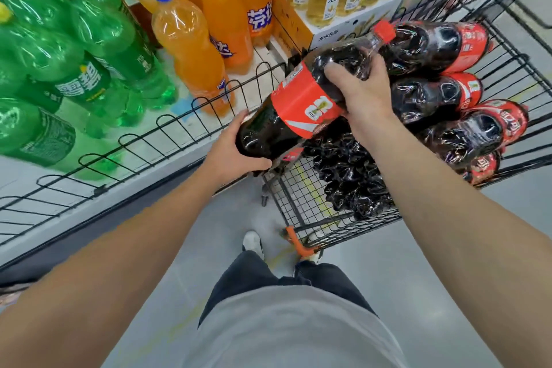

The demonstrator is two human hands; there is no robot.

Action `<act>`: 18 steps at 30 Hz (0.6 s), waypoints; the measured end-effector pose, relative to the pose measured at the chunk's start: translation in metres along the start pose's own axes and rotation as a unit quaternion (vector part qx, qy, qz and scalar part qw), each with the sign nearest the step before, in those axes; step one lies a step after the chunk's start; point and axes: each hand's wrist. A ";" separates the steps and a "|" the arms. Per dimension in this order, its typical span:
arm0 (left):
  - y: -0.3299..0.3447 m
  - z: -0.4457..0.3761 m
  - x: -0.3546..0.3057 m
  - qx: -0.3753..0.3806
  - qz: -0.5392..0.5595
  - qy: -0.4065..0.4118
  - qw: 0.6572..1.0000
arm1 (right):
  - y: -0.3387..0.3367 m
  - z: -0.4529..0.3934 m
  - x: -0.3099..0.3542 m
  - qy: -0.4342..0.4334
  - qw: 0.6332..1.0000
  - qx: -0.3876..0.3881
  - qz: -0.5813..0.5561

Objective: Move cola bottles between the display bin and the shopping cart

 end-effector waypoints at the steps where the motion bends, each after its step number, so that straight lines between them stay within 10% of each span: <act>1: -0.004 0.006 0.004 -0.002 -0.006 0.006 1.000 | 0.012 0.005 0.002 -0.002 1.000 -0.015 0.005; 10: -0.021 0.083 0.052 -0.145 -0.071 0.062 0.985 | 0.092 0.057 0.008 0.049 0.997 -0.046 -0.024; 18: -0.026 0.187 0.098 -0.231 -0.051 0.005 0.972 | 0.125 0.143 -0.024 0.001 0.991 0.131 0.039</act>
Point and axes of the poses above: each hand's wrist, its own z-axis away from the middle knuckle, its own y-axis out of the palm, x = y × z, and after that the axes turned 5 degrees about x, right-handed
